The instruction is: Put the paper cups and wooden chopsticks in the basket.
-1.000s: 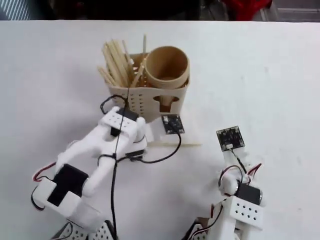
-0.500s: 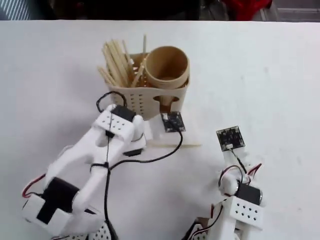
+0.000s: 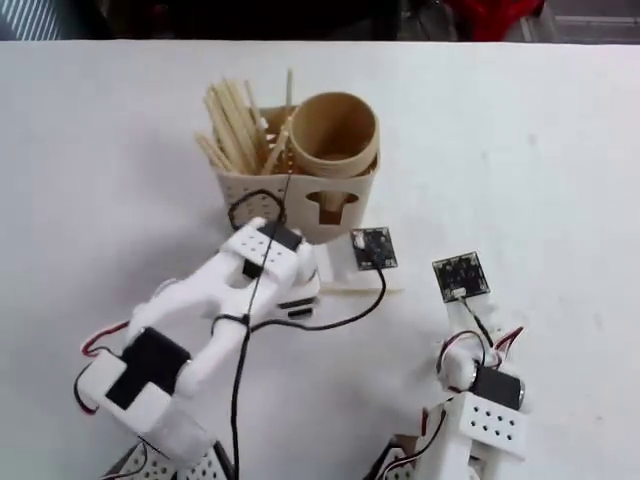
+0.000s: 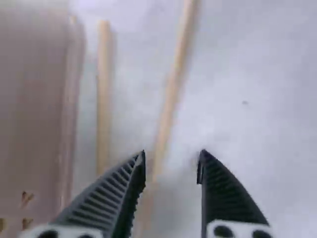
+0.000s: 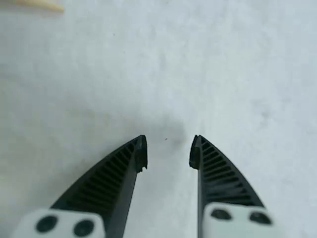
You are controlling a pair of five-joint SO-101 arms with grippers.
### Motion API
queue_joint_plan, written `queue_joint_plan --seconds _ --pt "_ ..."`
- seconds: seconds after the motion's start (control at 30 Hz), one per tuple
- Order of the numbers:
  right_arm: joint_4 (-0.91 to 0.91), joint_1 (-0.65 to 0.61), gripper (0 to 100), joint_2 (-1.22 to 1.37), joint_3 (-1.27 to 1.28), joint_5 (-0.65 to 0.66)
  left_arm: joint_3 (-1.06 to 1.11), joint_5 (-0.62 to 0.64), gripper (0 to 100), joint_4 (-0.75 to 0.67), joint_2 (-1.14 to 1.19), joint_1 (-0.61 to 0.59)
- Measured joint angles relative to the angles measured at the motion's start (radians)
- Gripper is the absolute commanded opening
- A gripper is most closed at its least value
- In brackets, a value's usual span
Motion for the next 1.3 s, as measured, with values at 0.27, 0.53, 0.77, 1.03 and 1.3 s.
queue_joint_plan --seconds 0.27,0.53,0.77,1.03,1.3 --pt "0.000 0.000 15.6 0.000 0.000 0.000 -0.037 -0.006 2 0.083 0.037 0.015" --pt "0.000 0.000 15.6 0.000 0.000 0.000 -0.075 -0.044 2 0.256 -0.032 0.011" --pt "0.000 0.000 15.6 0.000 0.000 0.000 -0.094 -0.015 2 0.516 -0.393 0.060" --pt "0.000 0.000 15.6 0.000 0.000 0.000 -0.273 0.110 2 0.582 -0.911 0.069" --pt "0.000 0.000 15.6 0.000 0.000 0.000 -0.410 0.376 2 0.135 -0.956 -0.005"
